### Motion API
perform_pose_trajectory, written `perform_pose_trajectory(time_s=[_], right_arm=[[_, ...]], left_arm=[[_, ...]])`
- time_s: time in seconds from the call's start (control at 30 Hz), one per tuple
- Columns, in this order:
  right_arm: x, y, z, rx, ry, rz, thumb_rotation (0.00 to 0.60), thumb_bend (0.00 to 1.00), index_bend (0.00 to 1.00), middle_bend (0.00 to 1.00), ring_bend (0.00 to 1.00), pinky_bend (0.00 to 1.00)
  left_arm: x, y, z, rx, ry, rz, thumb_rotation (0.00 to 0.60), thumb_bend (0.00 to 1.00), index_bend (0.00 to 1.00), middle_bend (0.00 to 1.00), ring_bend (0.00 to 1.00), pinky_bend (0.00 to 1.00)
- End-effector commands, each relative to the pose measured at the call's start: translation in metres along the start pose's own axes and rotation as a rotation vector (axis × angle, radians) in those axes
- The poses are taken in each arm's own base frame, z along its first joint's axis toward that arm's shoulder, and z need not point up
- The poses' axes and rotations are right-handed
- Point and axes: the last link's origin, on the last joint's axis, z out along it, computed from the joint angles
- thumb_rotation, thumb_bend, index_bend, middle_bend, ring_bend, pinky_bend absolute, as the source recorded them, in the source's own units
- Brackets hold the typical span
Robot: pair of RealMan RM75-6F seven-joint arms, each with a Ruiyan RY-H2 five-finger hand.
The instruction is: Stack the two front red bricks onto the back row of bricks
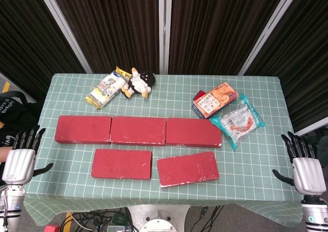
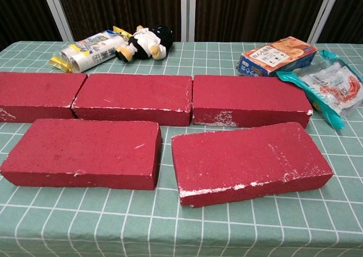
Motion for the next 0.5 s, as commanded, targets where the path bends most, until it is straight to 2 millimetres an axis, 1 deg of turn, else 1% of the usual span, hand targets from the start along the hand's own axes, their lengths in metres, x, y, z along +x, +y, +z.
perform_pose_trajectory(time_s=[0.03,0.17,0.27,0.4,0.5], right_arm=[[-0.002,0.0,0.0,0.0,-0.005,-0.002,0.6,0.05,0.0,0.0,0.0,0.0],[-0.003,0.003,0.0,-0.008,-0.01,-0.004,0.6,0.05,0.0,0.0,0.0,0.0],[-0.002,0.003,0.002,-0.011,-0.006,-0.002,0.6,0.05,0.0,0.0,0.0,0.0],[-0.001,0.002,0.003,-0.01,-0.004,-0.002,0.6,0.05,0.0,0.0,0.0,0.0],[0.001,0.003,0.003,-0.006,0.0,-0.014,0.6,0.05,0.0,0.0,0.0,0.0]], left_arm=[[-0.002,0.0,-0.001,0.0,-0.01,-0.002,0.6,0.0,0.03,0.0,0.0,0.0],[-0.006,0.0,-0.001,-0.001,-0.034,-0.008,0.6,0.0,0.03,0.0,0.0,0.0],[-0.007,0.005,-0.001,-0.017,-0.049,-0.027,0.6,0.0,0.03,0.0,0.0,0.0],[-0.012,0.018,-0.004,-0.065,-0.096,-0.051,0.6,0.0,0.03,0.0,0.0,0.0],[-0.02,0.031,-0.006,-0.093,-0.137,-0.079,0.6,0.0,0.03,0.0,0.0,0.0]])
